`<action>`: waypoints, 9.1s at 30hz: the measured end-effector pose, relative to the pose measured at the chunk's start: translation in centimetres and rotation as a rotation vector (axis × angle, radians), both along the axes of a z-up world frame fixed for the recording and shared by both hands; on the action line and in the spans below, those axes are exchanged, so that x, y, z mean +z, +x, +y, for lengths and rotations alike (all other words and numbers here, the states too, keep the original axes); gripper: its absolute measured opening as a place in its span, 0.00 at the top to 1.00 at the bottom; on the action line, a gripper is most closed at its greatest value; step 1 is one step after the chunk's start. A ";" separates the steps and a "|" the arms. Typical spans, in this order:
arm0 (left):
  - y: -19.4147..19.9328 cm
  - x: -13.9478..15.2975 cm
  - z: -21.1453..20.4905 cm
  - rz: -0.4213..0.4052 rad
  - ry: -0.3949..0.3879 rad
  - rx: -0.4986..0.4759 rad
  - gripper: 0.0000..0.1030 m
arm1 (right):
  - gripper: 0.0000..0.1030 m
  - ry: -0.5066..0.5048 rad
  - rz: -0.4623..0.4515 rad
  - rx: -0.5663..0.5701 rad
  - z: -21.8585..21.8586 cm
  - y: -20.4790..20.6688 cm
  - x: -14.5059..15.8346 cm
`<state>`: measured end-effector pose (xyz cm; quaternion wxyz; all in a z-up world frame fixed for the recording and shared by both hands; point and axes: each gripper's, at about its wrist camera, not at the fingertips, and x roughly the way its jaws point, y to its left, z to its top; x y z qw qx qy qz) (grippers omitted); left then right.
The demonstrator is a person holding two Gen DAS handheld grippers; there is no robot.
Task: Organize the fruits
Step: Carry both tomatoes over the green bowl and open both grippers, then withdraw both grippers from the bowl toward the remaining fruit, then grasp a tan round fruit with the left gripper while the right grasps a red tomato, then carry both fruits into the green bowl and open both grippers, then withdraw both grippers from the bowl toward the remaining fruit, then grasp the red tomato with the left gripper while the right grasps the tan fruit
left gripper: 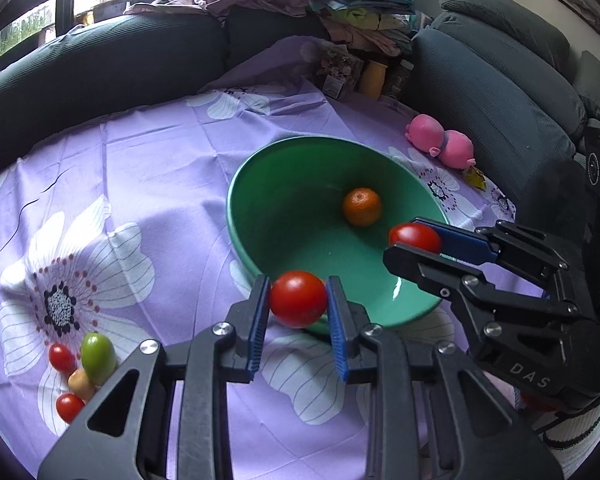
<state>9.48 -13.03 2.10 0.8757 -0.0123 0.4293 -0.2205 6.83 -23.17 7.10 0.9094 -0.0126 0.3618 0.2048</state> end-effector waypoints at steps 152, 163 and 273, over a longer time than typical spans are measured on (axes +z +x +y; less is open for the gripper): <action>1.6 -0.3 0.0 0.035 -0.104 -0.076 0.75 | 0.67 0.319 0.231 -0.071 -4.3 2.8 -3.7; 1.9 -0.2 0.4 0.025 -0.110 -0.040 0.43 | 0.66 0.310 0.251 -0.123 -5.8 2.8 -4.4; -0.3 -6.1 18.2 0.135 0.102 0.245 0.73 | 0.72 0.034 0.357 0.425 18.9 2.7 -8.7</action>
